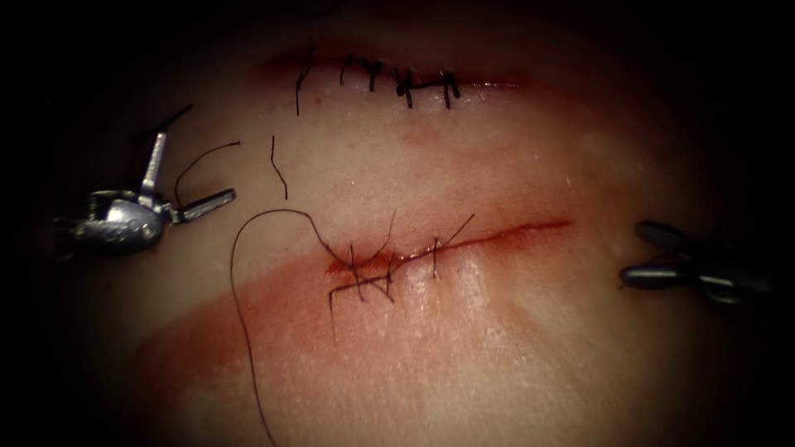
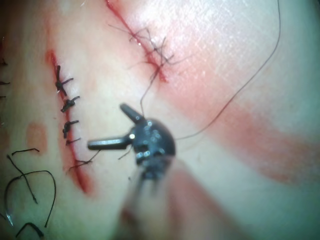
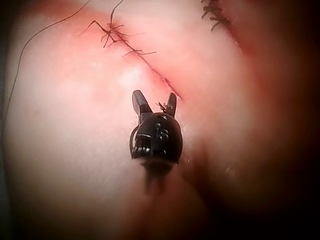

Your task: Wound Closure

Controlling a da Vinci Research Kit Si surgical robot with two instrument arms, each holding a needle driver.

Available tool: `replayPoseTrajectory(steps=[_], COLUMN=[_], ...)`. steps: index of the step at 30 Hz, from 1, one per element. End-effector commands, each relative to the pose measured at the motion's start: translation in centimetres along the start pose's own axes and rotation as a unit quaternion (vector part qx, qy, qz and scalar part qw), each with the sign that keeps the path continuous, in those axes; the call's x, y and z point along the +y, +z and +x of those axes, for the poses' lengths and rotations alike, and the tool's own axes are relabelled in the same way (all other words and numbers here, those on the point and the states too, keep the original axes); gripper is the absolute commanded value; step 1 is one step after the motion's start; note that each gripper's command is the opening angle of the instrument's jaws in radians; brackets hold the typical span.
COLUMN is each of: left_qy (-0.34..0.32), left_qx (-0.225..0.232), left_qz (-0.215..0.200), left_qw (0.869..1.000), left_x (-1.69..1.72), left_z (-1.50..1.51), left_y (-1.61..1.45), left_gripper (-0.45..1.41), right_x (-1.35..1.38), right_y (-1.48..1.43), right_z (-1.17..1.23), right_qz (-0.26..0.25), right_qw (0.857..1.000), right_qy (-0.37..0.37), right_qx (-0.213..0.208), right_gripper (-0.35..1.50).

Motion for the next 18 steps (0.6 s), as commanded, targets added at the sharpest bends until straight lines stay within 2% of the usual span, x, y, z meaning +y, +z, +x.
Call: replayPoseTrajectory(steps=[1,3,6,8,9,12,13,17,18], left_qy=[-0.005,-0.013,-0.017,-0.023,-0.026,-0.029,-0.029,-0.029,-0.029], left_qx=[0.004,0.009,0.01,0.013,0.013,0.013,0.013,0.013,0.013], left_qz=[-0.008,-0.025,-0.032,-0.037,-0.037,-0.038,-0.038,-0.04,-0.04], left_qw=[1.0,1.0,0.999,0.999,0.999,0.999,0.999,0.999,0.999], left_x=[0.1,0.2,0.27,0.29,0.3,0.31,0.31,0.31,0.3], left_z=[-0.03,0.0,0.04,0.07,0.07,0.07,0.07,0.07,0.07], left_y=[0.05,0.07,0.06,0.06,0.07,0.09,0.1,0.1,0.09], left_gripper=[1.03,1.03,1.03,1.03,1.03,1.03,1.03,1.03,1.03], right_x=[0.0,0.02,-0.02,-0.05,-0.08,-0.14,-0.19,-0.24,-0.25], right_y=[0.14,0.18,0.23,0.3,0.38,0.55,0.68,0.9,0.95], right_z=[0.09,0.2,0.16,-0.06,-0.28,-0.69,-0.97,-1.49,-1.73], right_qz=[0.013,0.029,0.046,0.059,0.063,0.071,0.078,0.082,0.075], right_qw=[1.0,0.999,0.998,0.996,0.996,0.996,0.996,0.996,0.995], right_qy=[-0.003,-0.007,-0.017,-0.032,-0.035,-0.018,-0.012,-0.029,-0.042], right_qx=[0.013,0.03,0.046,0.053,0.058,0.054,0.037,-0.013,-0.059], right_gripper=[1.48,1.48,1.48,1.45,1.43,1.43,1.43,1.43,1.43])
